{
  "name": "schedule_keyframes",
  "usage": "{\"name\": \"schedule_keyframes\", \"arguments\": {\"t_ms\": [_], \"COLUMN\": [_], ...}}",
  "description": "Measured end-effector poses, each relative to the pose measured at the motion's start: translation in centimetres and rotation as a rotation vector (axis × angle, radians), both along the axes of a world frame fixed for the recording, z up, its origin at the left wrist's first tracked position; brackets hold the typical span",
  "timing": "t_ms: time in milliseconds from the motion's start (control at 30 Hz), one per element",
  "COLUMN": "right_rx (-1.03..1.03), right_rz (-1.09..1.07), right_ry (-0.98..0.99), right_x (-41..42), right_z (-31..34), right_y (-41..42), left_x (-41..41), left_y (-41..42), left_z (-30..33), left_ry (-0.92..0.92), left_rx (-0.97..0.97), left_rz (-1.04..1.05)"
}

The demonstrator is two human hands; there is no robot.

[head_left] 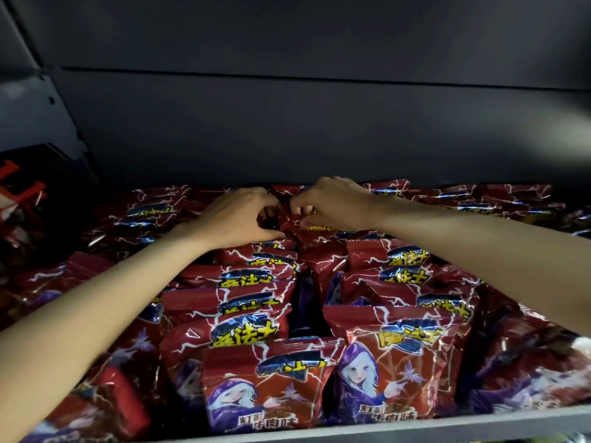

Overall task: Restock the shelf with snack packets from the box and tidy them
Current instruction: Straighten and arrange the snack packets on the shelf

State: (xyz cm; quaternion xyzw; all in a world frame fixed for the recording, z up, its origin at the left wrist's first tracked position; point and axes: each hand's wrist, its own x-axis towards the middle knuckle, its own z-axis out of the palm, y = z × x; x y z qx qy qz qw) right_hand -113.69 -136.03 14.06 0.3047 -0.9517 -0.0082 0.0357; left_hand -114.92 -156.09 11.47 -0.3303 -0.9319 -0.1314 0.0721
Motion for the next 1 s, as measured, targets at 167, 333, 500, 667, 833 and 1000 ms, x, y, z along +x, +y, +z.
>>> {"name": "schedule_keyframes", "arguments": {"t_ms": [167, 333, 500, 667, 833, 1000], "right_rx": [-0.090, 0.066, -0.026, -0.108, -0.288, -0.202], "right_rz": [-0.048, -0.118, -0.135, -0.131, -0.071, -0.186], "right_ry": [-0.159, -0.120, 0.043, 0.018, 0.033, 0.045], "right_x": [0.4, 0.8, 0.3, 0.6, 2.7, 5.9], "right_z": [0.6, 0.9, 0.4, -0.1, 2.5, 4.1], "right_y": [1.4, 3.5, 2.7, 3.3, 7.5, 13.7], "left_x": [0.1, 0.2, -0.1, -0.3, -0.3, 1.1], "left_y": [0.0, 0.2, 0.6, 0.5, 0.3, 3.4], "left_z": [0.3, 0.1, -0.2, 0.7, 3.7, 4.8], "left_ry": [-0.015, 0.145, 0.231, 0.059, -0.115, -0.031], "left_rx": [0.066, -0.137, -0.252, -0.143, -0.036, 0.020], "left_rz": [-0.027, -0.052, -0.008, -0.010, 0.025, -0.098]}}
